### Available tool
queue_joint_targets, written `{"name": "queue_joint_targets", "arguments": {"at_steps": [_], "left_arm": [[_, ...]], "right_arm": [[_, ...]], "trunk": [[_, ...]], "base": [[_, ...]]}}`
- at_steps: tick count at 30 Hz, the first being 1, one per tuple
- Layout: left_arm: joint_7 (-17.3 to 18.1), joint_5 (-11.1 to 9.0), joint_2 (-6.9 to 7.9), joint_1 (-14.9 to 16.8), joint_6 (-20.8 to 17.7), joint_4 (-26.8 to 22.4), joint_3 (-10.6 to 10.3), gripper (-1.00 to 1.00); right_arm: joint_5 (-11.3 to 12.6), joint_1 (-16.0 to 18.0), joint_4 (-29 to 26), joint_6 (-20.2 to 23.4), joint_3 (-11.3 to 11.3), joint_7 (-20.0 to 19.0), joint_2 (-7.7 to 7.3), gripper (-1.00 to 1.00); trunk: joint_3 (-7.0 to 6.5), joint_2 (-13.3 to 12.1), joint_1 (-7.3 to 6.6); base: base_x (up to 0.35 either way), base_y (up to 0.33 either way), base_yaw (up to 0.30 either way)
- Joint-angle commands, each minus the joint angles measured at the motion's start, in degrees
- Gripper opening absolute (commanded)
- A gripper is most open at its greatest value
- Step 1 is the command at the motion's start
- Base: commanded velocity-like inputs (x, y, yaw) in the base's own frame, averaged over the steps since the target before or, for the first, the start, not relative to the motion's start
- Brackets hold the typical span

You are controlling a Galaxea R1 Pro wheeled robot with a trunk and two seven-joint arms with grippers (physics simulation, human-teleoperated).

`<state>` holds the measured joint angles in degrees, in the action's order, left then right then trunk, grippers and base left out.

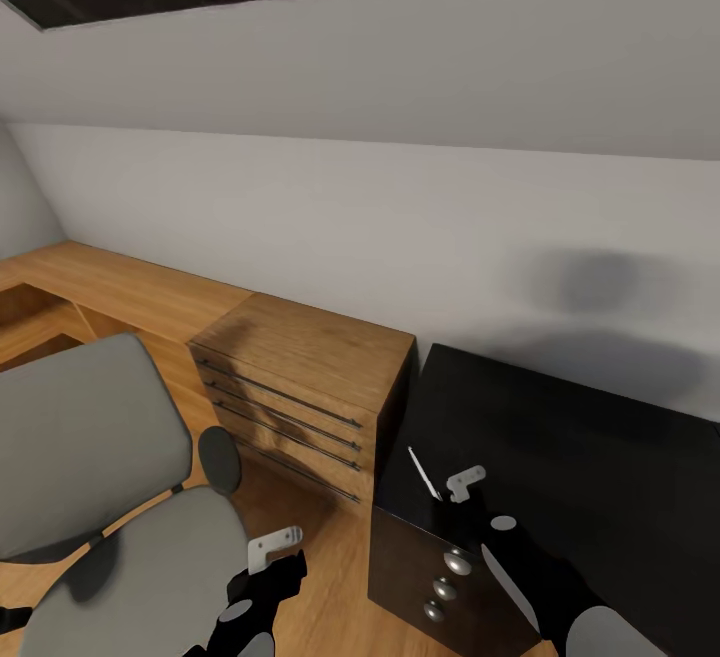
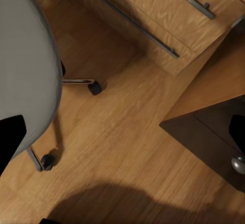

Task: In the bedroom, organize the workspace by keeping the computer under the desk, ensuring the monitor is on the desk, placing the keyboard on the desk next to the monitor, placing the mouse on the desk next to the keyboard, moving the folder from the swivel chair onto the desk next to the mouse, stacking the notebook on top of the folder with the pen on top of the notebook, and positioning the swivel chair next to the desk.

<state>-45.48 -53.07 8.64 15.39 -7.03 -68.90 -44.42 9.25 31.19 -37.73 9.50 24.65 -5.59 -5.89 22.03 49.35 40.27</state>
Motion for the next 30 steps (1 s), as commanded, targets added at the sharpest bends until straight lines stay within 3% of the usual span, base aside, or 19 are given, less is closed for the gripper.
{"name": "queue_joint_targets", "arguments": {"at_steps": [1, 30], "left_arm": [[-0.39, -0.1, 0.05, 0.07, -0.27, -0.12, -0.15, 1.0], [-0.36, -0.1, -0.02, 0.07, -0.27, -0.18, -0.97, 1.0]], "right_arm": [[0.59, 0.01, 3.28, 0.67, 0.32, -0.06, -0.08, -1.0], [0.59, 0.01, 2.8, 0.87, 0.32, -0.21, -0.1, -1.0]], "trunk": [[0.08, 0.05, 0.01], [0.08, 0.05, 0.01]], "base": [[0.0, 0.0, 0.0], [0.0, 0.0, 0.0]]}}
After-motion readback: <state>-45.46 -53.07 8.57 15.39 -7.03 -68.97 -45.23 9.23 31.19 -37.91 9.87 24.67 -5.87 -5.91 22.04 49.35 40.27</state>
